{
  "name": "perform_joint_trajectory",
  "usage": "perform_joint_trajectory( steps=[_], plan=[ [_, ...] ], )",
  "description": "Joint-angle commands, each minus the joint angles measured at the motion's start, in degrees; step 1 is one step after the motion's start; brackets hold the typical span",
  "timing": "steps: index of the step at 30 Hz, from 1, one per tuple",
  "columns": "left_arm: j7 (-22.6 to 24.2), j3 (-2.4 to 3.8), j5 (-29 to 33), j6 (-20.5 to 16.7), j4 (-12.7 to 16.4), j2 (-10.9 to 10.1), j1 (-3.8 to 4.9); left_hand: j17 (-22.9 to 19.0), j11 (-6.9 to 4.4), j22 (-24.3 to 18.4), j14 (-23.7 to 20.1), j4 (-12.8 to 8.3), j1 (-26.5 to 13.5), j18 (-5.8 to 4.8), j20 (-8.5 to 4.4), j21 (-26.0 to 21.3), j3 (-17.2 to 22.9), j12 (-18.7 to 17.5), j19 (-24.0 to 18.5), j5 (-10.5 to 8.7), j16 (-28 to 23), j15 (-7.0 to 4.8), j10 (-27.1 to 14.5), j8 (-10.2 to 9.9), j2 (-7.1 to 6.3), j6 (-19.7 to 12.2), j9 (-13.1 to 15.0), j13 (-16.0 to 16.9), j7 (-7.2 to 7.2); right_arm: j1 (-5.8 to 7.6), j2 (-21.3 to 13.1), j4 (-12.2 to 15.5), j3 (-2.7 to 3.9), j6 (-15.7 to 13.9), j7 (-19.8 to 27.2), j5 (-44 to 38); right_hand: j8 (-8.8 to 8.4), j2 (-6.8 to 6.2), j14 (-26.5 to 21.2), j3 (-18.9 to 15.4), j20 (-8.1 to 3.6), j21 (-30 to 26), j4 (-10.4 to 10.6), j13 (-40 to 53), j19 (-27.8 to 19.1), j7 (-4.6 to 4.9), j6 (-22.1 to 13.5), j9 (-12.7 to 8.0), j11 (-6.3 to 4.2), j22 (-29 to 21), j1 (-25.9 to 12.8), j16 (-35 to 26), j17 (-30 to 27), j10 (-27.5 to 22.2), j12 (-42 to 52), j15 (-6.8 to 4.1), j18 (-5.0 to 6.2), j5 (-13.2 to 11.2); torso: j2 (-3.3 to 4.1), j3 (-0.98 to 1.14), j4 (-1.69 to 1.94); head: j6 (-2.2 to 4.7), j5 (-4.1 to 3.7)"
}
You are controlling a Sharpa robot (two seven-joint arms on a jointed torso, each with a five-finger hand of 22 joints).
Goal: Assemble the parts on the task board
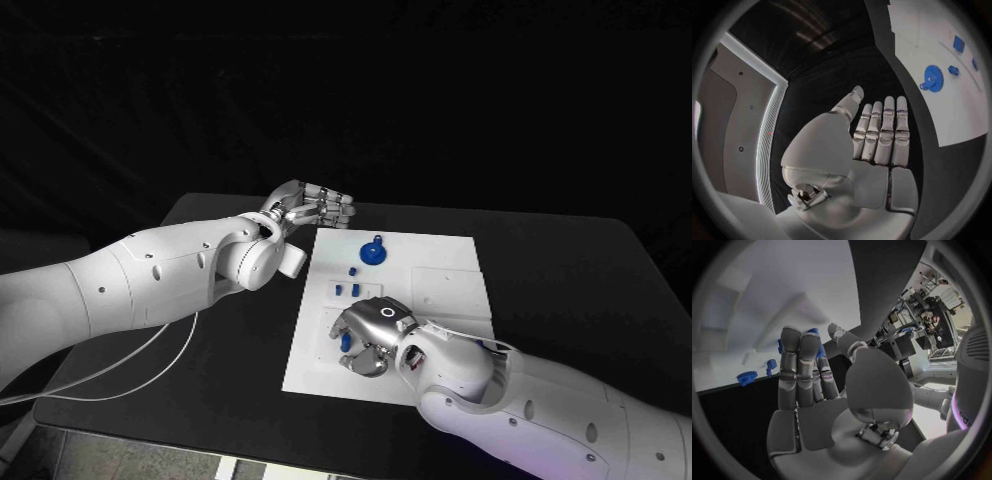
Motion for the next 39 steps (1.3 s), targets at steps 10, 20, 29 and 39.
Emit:
perform_joint_trajectory(
  steps=[10,20,29,39],
  plan=[
    [-0.1,0.03,0.0,1.4,0.1,0.0,0.03,0.0,0.09,0.0,-0.3,0.0,0.0,0.72,0.11,0.2,-0.1,-0.1,0.1,-0.20,-0.2,0.13,-0.3,-0.1,0.51,-0.2,0.0,0.0,-0.09,0.00,-1.2,1.3,0.06,-9.8,-0.5,0.9,-0.13,-1.60,-0.1,-7.9,0.98,-1.9,5.4,0.0,2.2,-1.20,-4.9,-0.1,0.90,-4.2,4.2,-0.4,-1.2,-3.8,0.3,0.96,2.17,-0.7,-0.04,-0.06,0.04,0.00,-0.11],
    [-0.2,0.02,0.0,1.4,0.1,-0.3,0.03,0.0,0.09,0.0,-0.3,0.0,0.0,0.72,0.11,0.2,-0.1,-0.1,0.1,-0.20,-0.2,0.13,-0.3,-0.1,0.51,-0.2,0.0,0.0,-0.09,0.02,-5.6,4.5,2.78,-11.6,1.3,8.2,-0.09,-0.36,0.1,-8.7,0.61,-0.4,7.0,0.0,2.3,-0.53,-2.5,0.0,-0.07,-5.0,3.3,-0.1,-1.2,-0.2,0.6,0.40,1.39,-0.4,-0.05,-0.03,-0.03,0.50,-1.56],
    [0.7,0.00,0.8,2.2,0.2,-1.3,0.03,0.0,0.05,-0.2,-0.2,0.2,-0.2,0.71,0.12,0.2,-0.5,-0.1,0.2,-0.28,-0.2,0.11,-0.2,-0.1,0.52,-0.1,0.0,0.0,-0.12,1.27,-14.5,6.6,8.00,-5.7,0.3,22.9,0.07,1.98,0.2,-2.9,-3.24,4.2,7.4,4.4,2.3,-1.54,6.9,0.5,-6.54,-3.0,0.4,0.3,-0.9,21.6,5.8,-3.74,-2.74,-2.4,-0.02,0.04,-0.26,1.22,-3.41],
    [4.8,-0.02,2.2,4.6,0.6,-2.6,-0.29,0.1,-1.36,-3.4,-1.1,4.7,-1.0,0.34,0.68,-0.4,-14.1,-0.2,0.2,-1.01,-0.2,0.42,3.2,0.1,-0.06,-2.5,0.1,0.1,-1.28,3.51,-23.4,7.4,9.19,6.6,-7.9,33.8,0.05,4.70,0.0,-6.7,-4.85,13.1,14.7,48.6,2.8,-2.98,7.9,2.5,-7.85,1.6,-6.9,7.5,8.6,14.3,42.6,-4.59,-5.13,-5.0,-0.20,0.48,-1.01,1.64,-4.93]
  ],
)
